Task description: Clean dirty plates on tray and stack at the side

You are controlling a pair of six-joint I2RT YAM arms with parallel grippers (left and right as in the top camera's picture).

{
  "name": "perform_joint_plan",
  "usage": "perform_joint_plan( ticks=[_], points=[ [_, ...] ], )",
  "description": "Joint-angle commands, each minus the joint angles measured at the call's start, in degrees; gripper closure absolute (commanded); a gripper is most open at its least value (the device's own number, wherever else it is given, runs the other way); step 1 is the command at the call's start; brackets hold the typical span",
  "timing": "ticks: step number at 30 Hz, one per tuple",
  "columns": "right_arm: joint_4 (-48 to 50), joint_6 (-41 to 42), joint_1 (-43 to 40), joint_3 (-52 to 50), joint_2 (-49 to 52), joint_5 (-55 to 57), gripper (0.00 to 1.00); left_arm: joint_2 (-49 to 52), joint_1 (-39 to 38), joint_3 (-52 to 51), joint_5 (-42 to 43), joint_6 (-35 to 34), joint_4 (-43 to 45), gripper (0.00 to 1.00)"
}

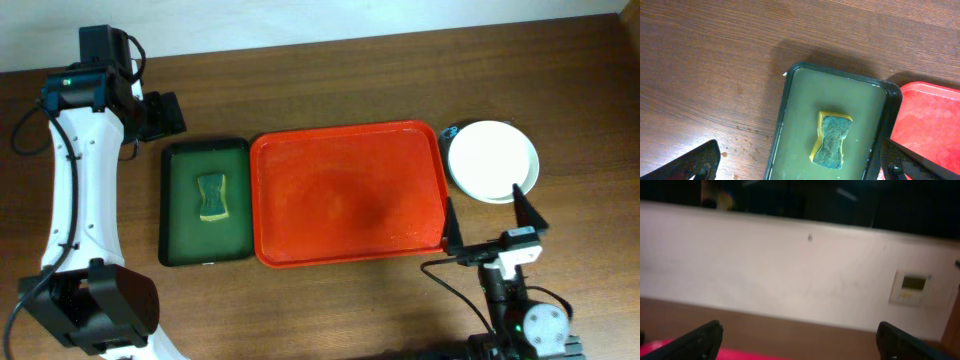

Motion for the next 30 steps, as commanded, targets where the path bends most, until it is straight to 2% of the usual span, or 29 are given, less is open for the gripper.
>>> perform_joint_plan(
  ticks=[1,7,11,30],
  points=[
    [-0.2,0.2,0.3,-4.0,-0.7,1.1,0.01,-1.1,0.0,0.6,0.4,-0.7,0.0,0.01],
    [-14.4,0.2,0.2,-4.5,-0.7,1.6,0.02,-1.1,-0.7,0.6,0.4,-0.7,0.0,0.01],
    [-14.4,-3.8,0.2,-4.5,-0.7,1.6,0.02,-1.1,-0.7,0.6,0.4,-0.7,-0.1,0.01],
    [-14.2,-3.9,0.3,-4.5,-0.6,1.6,0.02,-1.1,-0.3,0.6,0.4,-0.7,0.0,0.01]
  ],
)
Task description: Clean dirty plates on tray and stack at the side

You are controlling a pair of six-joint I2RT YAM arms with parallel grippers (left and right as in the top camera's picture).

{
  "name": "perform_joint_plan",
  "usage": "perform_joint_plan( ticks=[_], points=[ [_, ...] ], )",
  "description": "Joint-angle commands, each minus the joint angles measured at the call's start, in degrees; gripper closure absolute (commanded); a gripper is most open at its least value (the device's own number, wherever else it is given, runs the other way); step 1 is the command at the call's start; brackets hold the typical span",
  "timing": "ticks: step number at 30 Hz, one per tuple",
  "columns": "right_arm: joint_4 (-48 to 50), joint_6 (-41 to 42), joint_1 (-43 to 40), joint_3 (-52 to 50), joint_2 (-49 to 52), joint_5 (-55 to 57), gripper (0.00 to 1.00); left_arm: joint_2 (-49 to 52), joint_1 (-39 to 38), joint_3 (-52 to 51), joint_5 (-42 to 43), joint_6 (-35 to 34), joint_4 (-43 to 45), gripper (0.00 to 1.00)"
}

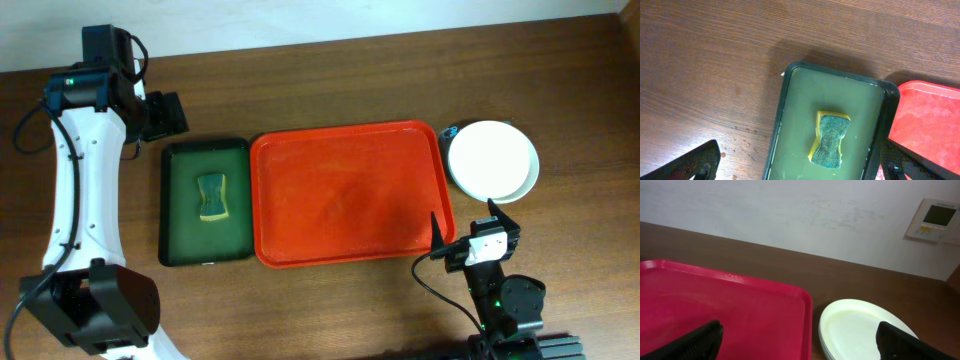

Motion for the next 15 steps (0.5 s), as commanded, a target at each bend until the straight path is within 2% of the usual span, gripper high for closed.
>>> perform_joint_plan(
  ticks=[1,6,15],
  points=[
    [-0.3,-0.4,0.3,-0.3,-0.4,0.5,0.02,-1.1,0.2,0.6,0.4,-0.7,-0.1,0.01],
    [-0.3,-0.4,0.3,-0.3,-0.4,0.5,0.02,-4.0,-0.5,0.6,0.4,-0.7,-0.1,0.01],
    [-0.3,-0.4,0.3,-0.3,-0.4,0.5,0.02,-28.3,-8.6,0.6,0.0,-0.7,0.0,0.01]
  ],
)
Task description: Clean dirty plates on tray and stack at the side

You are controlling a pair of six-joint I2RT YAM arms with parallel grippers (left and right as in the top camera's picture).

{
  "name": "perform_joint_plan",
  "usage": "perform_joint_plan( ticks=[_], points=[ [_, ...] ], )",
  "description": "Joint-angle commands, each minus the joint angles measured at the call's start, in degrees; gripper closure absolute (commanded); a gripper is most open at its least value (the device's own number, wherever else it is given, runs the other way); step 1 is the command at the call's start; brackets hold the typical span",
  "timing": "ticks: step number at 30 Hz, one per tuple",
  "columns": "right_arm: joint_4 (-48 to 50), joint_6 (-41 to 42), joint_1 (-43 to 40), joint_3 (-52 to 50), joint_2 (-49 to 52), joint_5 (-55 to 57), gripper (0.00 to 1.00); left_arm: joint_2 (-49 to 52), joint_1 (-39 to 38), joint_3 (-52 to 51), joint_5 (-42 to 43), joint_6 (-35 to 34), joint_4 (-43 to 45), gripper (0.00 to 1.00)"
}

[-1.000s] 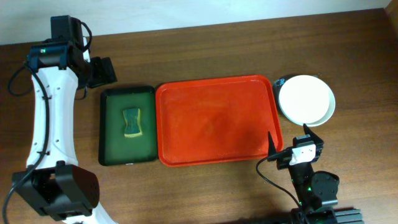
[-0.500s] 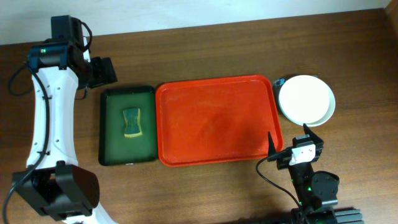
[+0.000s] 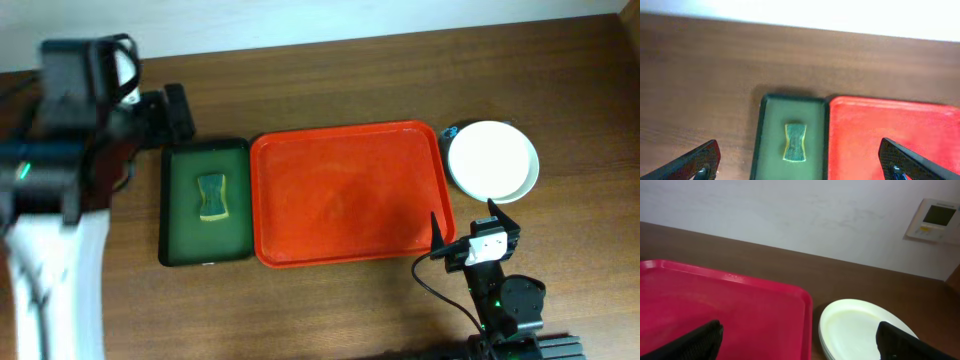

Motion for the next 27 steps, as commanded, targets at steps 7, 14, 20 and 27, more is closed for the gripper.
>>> perform_joint_plan(
  ticks=[7,14,20,27],
  points=[
    [-0.3,-0.4,0.3,-0.3,-0.4,0.5,0.02,-16.4,-0.6,-4.0,-0.4,-0.2,-0.1,0.01],
    [-0.3,-0.4,0.3,-0.3,-0.4,0.5,0.02,-37.0,-0.6,-37.4,-1.8,-0.3,27.2,0.01],
    [-0.3,-0.4,0.3,-0.3,-0.4,0.5,0.02,-56.9,-0.6,-63.1,0.5,-0.3,62.7,0.01],
    [-0.3,-0.4,0.3,-0.3,-0.4,0.5,0.02,-74.2,0.4,-78.5,0.3,-0.3,82.9,0.01]
  ],
)
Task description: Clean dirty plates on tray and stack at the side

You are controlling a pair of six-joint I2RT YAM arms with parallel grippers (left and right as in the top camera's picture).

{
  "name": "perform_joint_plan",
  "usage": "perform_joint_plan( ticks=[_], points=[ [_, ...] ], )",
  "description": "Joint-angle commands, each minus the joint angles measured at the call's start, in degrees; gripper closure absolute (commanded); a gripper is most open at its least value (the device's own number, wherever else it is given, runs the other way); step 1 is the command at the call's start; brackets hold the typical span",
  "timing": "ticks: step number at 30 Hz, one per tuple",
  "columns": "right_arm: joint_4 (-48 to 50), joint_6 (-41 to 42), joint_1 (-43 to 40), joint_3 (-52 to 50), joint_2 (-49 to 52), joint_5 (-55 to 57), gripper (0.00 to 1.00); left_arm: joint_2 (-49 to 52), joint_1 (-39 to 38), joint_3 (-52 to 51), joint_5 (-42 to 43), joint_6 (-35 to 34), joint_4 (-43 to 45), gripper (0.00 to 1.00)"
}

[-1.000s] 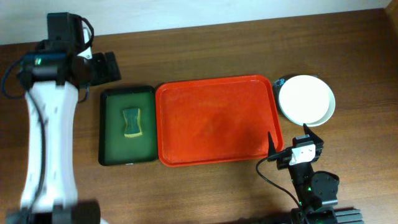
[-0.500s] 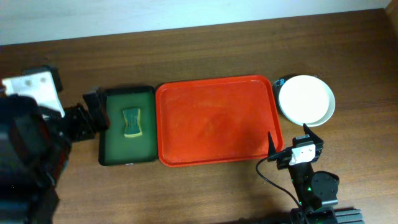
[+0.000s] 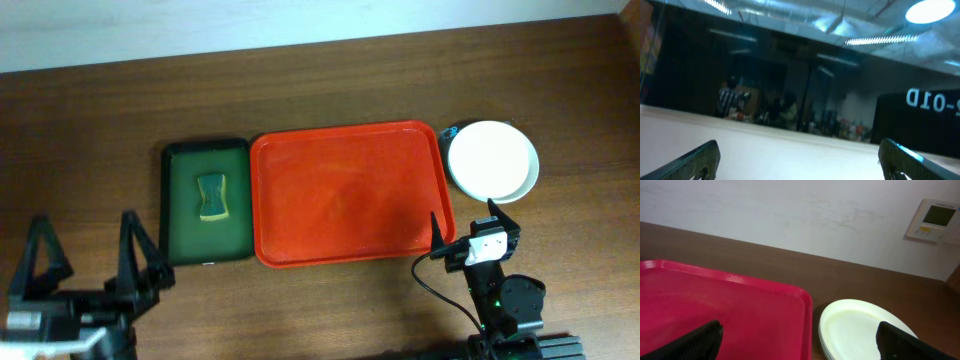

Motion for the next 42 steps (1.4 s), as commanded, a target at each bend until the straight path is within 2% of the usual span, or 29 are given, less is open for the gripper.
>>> perform_joint_plan(
  ticks=[1,9,22,26,31,34,42],
  points=[
    [-0.3,-0.4,0.3,-0.3,-0.4,0.5,0.02,-5.1,1.0,-4.6,0.7,-0.3,2.3,0.01],
    [-0.3,-0.4,0.3,-0.3,-0.4,0.5,0.02,-15.6,2.2,-13.5,0.2,-0.3,2.5,0.01],
    [-0.3,-0.4,0.3,-0.3,-0.4,0.5,0.02,-15.8,3.3,-37.9,0.8,-0.3,5.2,0.01],
    [-0.3,-0.4,0.3,-0.3,-0.4,0.5,0.02,-15.8,4.8,-38.1,1.7,1.5,-1.3,0.01],
    [-0.3,-0.4,0.3,-0.3,-0.4,0.5,0.02,-15.8,4.7,-38.1,6.1,13.2,-13.4,0.01],
    [-0.3,-0.4,0.3,-0.3,-0.4,0.5,0.02,-15.8,4.7,-38.1,6.1,15.4,-14.3,0.01],
    [-0.3,-0.4,0.3,-0.3,-0.4,0.5,0.02,-15.8,4.7,-38.1,6.1,15.4,-14.3,0.01]
  ],
)
